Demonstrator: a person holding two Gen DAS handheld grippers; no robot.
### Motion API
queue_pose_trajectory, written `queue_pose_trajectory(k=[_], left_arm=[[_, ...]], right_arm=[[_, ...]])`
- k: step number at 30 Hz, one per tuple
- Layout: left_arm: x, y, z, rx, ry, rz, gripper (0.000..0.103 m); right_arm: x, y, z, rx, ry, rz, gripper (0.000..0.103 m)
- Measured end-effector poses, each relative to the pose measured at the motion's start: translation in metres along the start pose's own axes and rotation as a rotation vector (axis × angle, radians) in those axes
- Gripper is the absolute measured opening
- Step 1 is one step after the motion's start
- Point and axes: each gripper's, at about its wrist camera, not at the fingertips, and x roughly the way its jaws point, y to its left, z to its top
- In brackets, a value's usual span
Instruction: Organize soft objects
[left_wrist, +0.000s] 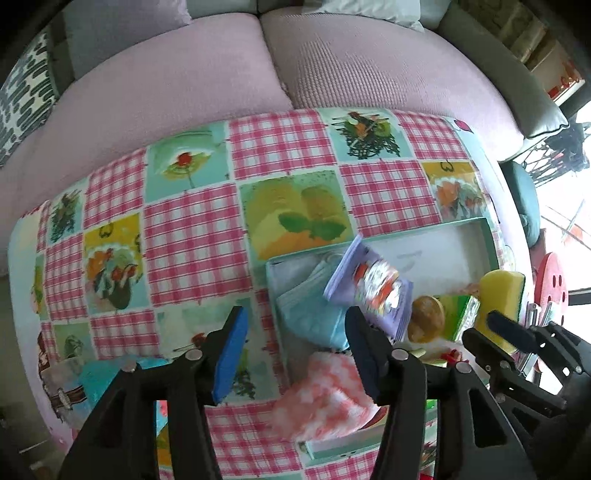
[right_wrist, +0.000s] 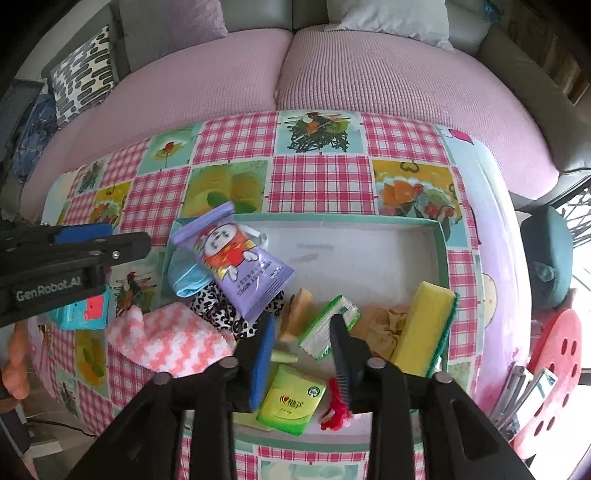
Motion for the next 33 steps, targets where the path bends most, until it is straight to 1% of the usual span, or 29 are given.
queue_pose_trajectory(k=[2,3,4,5,8,9,13,15,17,18,19,20,21,22,23,29,33], left_arm=[[-0.006,0.004,-0.005,-0.007,-0.009,0.011,0.062],[-0.009,0.005,-0.009,-0.013,-0.016,0.02,0.066],[-0.011,0.006,-0.012,-0.017,-0.022,0.026,0.068],[-0.013,0.007,-0.015,-0.019,-0.027,0.03,0.069],[-0.019,0.01,-0.026,-0.026,-0.04,0.036,0.073],[-0.021,0.01,-0.031,-0.027,-0.044,0.033,0.077],[-0.026,0.013,-0.049,-0.034,-0.053,0.039,0.078],[-0.028,0.015,-0.057,-0.044,-0.058,0.04,0.079],[-0.032,0.018,-0.065,-0.052,-0.072,0.048,0.084],[-0.034,0.019,-0.069,-0.053,-0.083,0.061,0.092],[-0.036,0.02,-0.075,-0.053,-0.096,0.08,0.095],[-0.037,0.022,-0.078,-0.052,-0.103,0.092,0.096],[-0.038,0.023,-0.083,-0.054,-0.107,0.1,0.096],[-0.038,0.025,-0.088,-0.059,-0.108,0.102,0.096],[-0.038,0.027,-0.094,-0.064,-0.109,0.102,0.096],[-0.038,0.033,-0.122,-0.07,-0.139,0.111,0.096],[-0.039,0.038,-0.144,-0.078,-0.159,0.095,0.096]], right_arm=[[-0.004,0.002,-0.002,-0.001,-0.003,-0.003,0.042],[-0.007,0.003,-0.004,-0.002,-0.004,-0.004,0.045],[-0.01,0.004,-0.006,-0.004,-0.005,-0.007,0.05],[-0.011,0.005,-0.007,-0.005,-0.006,-0.01,0.052],[-0.019,0.01,-0.013,-0.008,-0.014,-0.018,0.052],[-0.021,0.012,-0.017,-0.009,-0.016,-0.016,0.053],[-0.025,0.018,-0.028,-0.01,-0.015,-0.015,0.055],[-0.026,0.022,-0.034,-0.013,-0.014,-0.014,0.059],[-0.028,0.026,-0.04,-0.015,-0.019,-0.014,0.072],[-0.029,0.028,-0.043,-0.015,-0.024,-0.015,0.075],[-0.031,0.03,-0.047,-0.015,-0.031,-0.017,0.082],[-0.031,0.031,-0.049,-0.016,-0.036,-0.018,0.089],[-0.033,0.033,-0.053,-0.017,-0.044,-0.02,0.092],[-0.034,0.034,-0.055,-0.019,-0.047,-0.021,0.1],[-0.035,0.036,-0.059,-0.021,-0.053,-0.023,0.103],[-0.042,0.046,-0.078,-0.025,-0.088,-0.022,0.103],[-0.047,0.05,-0.093,-0.023,-0.101,-0.034,0.103]])
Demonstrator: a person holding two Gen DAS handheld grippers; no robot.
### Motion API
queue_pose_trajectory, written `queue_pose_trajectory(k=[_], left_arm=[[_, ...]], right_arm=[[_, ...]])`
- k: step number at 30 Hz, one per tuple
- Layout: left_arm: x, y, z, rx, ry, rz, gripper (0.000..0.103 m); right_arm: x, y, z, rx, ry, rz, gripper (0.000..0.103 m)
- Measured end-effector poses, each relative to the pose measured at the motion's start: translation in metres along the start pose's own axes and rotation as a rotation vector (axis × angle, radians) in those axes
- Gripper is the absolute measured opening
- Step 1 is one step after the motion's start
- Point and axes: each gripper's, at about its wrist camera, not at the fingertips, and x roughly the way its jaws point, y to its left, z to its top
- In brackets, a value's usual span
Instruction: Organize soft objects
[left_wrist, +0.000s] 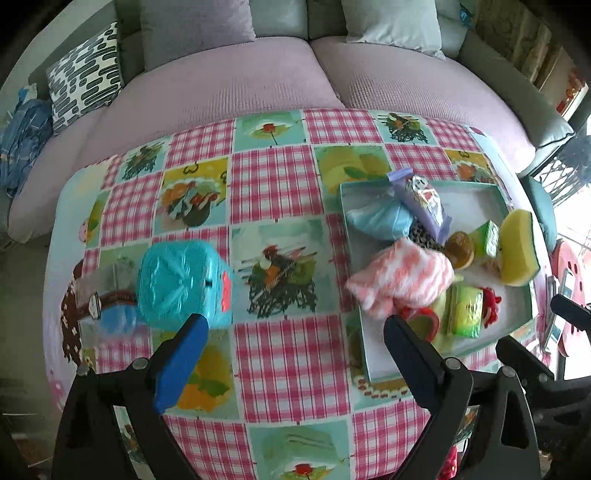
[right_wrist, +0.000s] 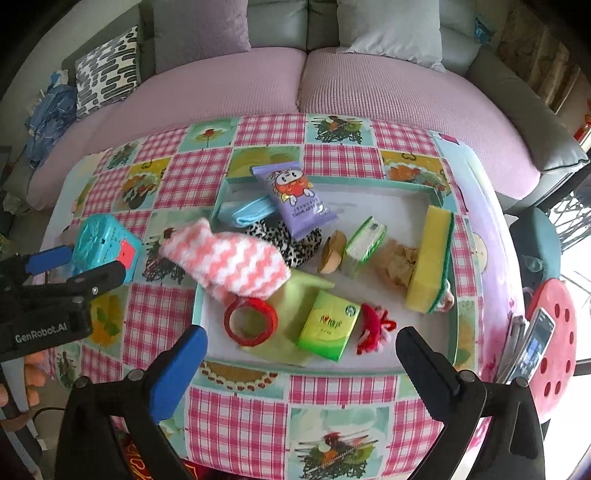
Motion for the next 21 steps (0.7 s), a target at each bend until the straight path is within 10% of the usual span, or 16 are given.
queue_pose_trajectory(k=[21], left_arm=[[-0.022,0.015,-0.085,-0.018,-0.153,-0.01,0.096]], right_arm=[[-0.011,0.016,-0.073,0.041,-0.053,0.036,0.103]])
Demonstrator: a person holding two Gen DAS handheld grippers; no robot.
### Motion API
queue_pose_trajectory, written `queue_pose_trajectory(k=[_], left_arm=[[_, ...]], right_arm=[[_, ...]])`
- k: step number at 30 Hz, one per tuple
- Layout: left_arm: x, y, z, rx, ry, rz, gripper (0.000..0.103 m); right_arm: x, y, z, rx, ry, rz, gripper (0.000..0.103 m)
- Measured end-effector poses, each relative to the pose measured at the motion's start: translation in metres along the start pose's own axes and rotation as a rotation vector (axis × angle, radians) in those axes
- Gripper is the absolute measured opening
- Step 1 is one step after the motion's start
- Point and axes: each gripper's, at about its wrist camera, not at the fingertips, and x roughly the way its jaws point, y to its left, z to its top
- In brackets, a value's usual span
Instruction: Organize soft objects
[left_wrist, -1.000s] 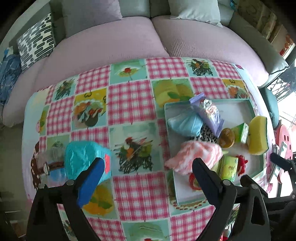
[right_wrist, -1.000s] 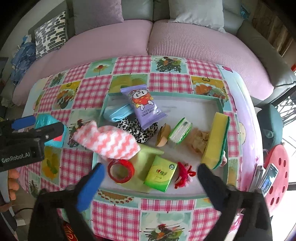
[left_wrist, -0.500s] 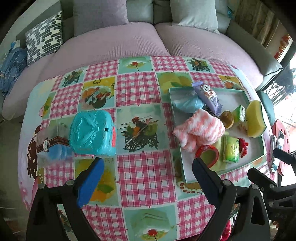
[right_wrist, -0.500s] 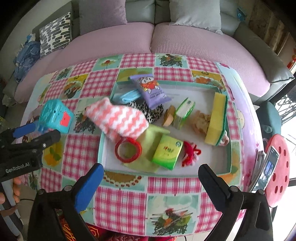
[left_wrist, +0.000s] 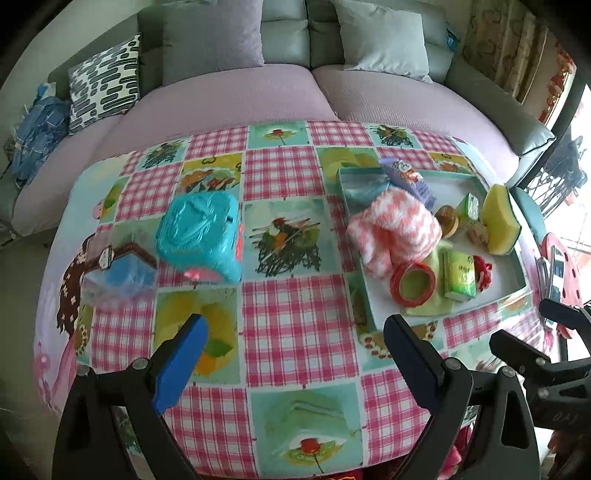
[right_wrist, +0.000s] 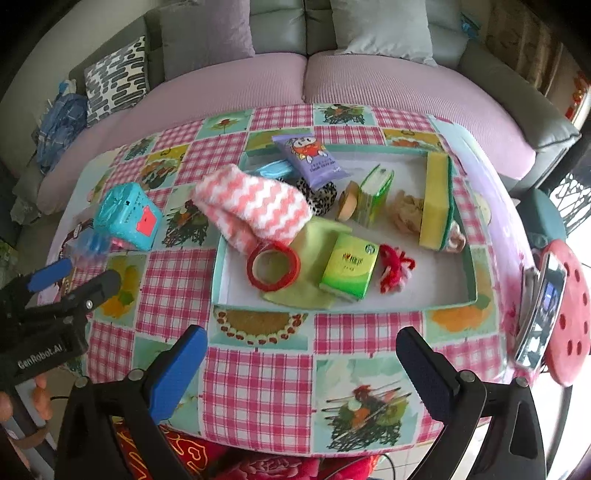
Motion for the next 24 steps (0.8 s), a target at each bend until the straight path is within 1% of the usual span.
queue_pose_trajectory(k=[3,7,10,13,16,22,24], left_arm=[[0.002,0.002,-0.015,-0.002,-0.011,0.017,0.096],[0.009,0.006,-0.033,-0.016,-0.004,0.026,0.096],[0.015,0.009,-0.045,-0.027,-0.005,0.057,0.096],[0.021,0.011,-0.056,-0.027,-0.011,0.117,0.096],[0.027,0.015,-0.065,-0.023,-0.009,0.142,0.096],[0.037,0.028,-0.074,-0.06,-0.01,0.181,0.096],[0.039,0.032,-0.075,-0.076,-0.005,0.182,0.096]], right_arm=[[0.002,0.001,-0.011,0.012,-0.011,-0.002,0.103],[0.008,0.006,-0.024,0.011,-0.022,-0.012,0.103],[0.017,0.01,-0.035,0.028,-0.03,0.003,0.103],[0.027,0.016,-0.044,0.039,-0.037,0.01,0.103],[0.035,0.023,-0.051,0.038,-0.053,0.005,0.103],[0.044,0.033,-0.056,0.043,-0.097,-0.003,0.103],[0.046,0.034,-0.057,0.044,-0.106,-0.008,0.103]])
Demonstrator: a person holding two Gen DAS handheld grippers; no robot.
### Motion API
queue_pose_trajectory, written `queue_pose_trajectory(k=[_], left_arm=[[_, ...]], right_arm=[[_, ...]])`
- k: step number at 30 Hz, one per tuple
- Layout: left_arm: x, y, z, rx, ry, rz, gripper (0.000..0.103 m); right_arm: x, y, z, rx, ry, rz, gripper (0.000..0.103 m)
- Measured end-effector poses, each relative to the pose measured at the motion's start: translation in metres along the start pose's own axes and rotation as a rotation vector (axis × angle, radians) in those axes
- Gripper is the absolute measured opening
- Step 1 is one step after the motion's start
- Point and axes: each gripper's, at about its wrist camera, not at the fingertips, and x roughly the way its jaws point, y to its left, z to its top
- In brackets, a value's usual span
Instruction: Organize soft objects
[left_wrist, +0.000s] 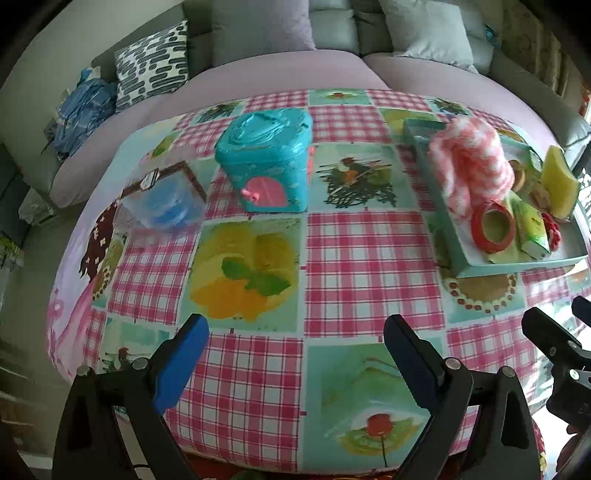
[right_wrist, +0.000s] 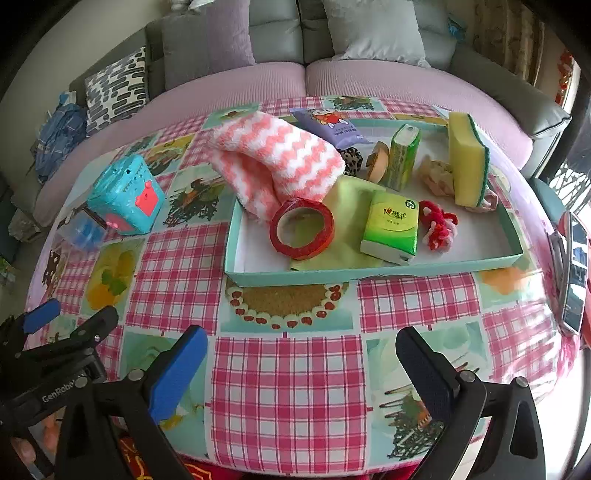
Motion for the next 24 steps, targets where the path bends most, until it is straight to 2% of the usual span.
queue_pose_trajectory(k=[7,24], left_arm=[[0.003,0.005,-0.002,-0.031,-0.013,0.03,0.096],[0.009,0.001,-0.003,-0.002,0.003,0.062,0.096]], right_arm=[[0.007,0.001,-0.003,0.0,-0.037,-0.031,0.103],[0.026,-0.004,-0.013,0.037,-0.028,-0.064,0.103]])
